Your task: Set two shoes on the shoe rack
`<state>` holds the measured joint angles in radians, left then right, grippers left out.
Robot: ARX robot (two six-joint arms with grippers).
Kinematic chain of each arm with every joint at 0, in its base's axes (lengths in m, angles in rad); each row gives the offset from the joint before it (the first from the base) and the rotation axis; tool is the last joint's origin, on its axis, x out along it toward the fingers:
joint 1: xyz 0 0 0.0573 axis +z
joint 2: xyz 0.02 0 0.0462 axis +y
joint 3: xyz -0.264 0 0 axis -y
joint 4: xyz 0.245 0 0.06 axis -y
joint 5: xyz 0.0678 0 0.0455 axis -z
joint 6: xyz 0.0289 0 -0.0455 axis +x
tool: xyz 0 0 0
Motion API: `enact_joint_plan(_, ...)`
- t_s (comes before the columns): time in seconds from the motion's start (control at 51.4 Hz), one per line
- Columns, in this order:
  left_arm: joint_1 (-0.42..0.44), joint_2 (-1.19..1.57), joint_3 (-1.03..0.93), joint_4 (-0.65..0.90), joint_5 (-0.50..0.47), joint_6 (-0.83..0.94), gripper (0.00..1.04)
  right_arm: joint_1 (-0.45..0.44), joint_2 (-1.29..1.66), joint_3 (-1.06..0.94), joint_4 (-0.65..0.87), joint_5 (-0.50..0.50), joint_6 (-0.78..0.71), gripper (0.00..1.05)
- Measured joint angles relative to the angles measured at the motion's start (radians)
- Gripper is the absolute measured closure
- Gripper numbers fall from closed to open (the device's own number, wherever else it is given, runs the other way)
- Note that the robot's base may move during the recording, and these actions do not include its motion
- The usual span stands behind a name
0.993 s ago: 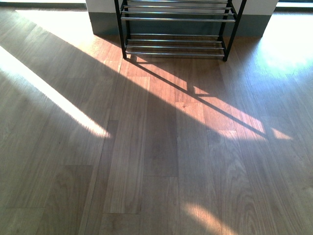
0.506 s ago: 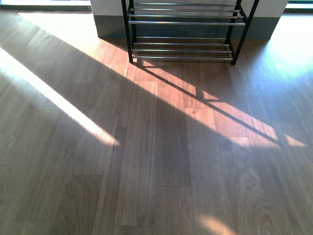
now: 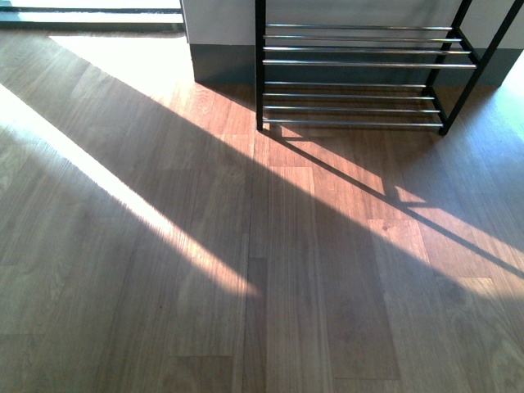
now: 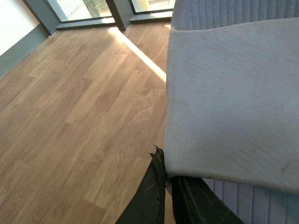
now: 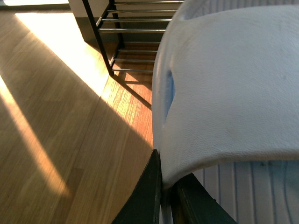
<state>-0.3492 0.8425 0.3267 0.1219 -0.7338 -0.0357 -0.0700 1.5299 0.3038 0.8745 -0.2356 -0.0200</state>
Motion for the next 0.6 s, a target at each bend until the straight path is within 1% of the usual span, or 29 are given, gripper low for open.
enact_joint_plan(0.604,0.000,0.000,0.000,0.000,0.000,0.001,1.03,0.000,0.001,0.000,0.000,0.002,0.000,1.03)
